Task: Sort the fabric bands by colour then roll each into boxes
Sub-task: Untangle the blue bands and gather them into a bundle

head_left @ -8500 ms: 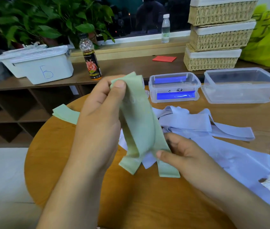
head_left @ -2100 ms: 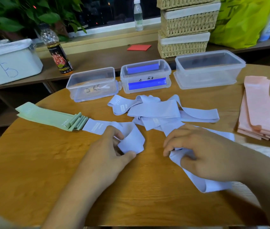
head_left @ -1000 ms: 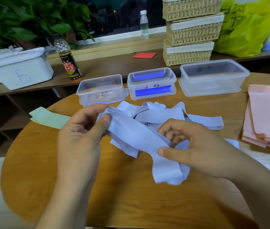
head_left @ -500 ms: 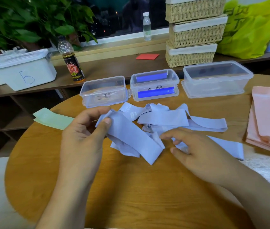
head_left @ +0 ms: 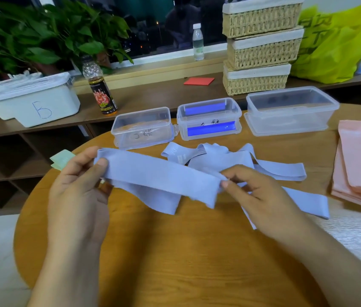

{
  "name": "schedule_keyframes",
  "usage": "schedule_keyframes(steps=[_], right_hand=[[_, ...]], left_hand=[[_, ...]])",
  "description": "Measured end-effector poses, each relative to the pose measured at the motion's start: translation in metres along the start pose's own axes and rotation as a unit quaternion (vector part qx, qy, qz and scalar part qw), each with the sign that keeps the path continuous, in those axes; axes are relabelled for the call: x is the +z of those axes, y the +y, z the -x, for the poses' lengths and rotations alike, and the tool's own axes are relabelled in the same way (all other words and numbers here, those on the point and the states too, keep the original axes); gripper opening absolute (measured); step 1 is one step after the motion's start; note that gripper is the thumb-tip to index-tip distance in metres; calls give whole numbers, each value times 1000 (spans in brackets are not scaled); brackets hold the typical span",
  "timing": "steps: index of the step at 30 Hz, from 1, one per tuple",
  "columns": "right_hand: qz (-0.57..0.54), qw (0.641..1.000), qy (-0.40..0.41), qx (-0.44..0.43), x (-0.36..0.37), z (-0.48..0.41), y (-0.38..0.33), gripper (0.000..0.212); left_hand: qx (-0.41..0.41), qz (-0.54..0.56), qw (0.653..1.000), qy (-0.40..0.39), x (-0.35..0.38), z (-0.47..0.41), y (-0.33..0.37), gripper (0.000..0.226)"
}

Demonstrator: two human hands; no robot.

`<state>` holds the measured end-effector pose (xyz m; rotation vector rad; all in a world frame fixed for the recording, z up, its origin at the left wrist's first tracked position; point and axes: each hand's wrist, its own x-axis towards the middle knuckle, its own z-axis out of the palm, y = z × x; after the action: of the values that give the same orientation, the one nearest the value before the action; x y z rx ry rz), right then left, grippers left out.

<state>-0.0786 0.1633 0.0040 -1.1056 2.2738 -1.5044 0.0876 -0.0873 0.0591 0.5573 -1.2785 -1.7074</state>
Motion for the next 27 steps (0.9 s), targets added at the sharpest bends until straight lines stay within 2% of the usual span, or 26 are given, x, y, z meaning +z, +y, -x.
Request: schedule_keyframes(steps=[3, 6, 8, 10, 15, 17, 20, 21, 23, 25, 27], right_hand=[[-112, 991, -74, 6, -15, 6, -8, 15], [-209, 967, -146, -13, -20, 9, -10, 14], [-236, 958, -165, -18, -15, 9, -6, 20], [-232, 963, -138, -21, -9, 10, -6, 23], [-222, 973, -2, -57, -2, 5, -8, 17], [-252, 965, 56, -48, -1, 2, -5, 20], [-304, 946, 108, -31, -2, -2, -5, 4], [-299, 945, 126, -33, -3, -3, -6, 6], [-281, 947, 147, -46, -5, -3, -4, 9], [-281, 949, 132, -54, -7, -1, -6, 14], [-330, 937, 108, -48, -8, 1, -9, 16]], left_hand=[[-21, 1, 998, 64, -22, -22, -2, 30], [-41, -9, 996, 74, -31, -30, -6, 25], [-45, -18, 996, 71, -29, -29, -8, 26], [-50, -22, 996, 66, -26, -28, -10, 25], [-63, -35, 996, 53, -20, -25, -11, 26], [-74, -41, 996, 37, -15, -19, -11, 24], [-91, -47, 995, 0, -3, -7, -9, 21], [-94, -47, 994, -15, 1, -2, -8, 21], [-97, -54, 993, -43, 5, 3, -8, 22], [-98, -62, 991, -61, 8, 6, -8, 25], [-102, -63, 991, -66, 10, 7, -9, 25]])
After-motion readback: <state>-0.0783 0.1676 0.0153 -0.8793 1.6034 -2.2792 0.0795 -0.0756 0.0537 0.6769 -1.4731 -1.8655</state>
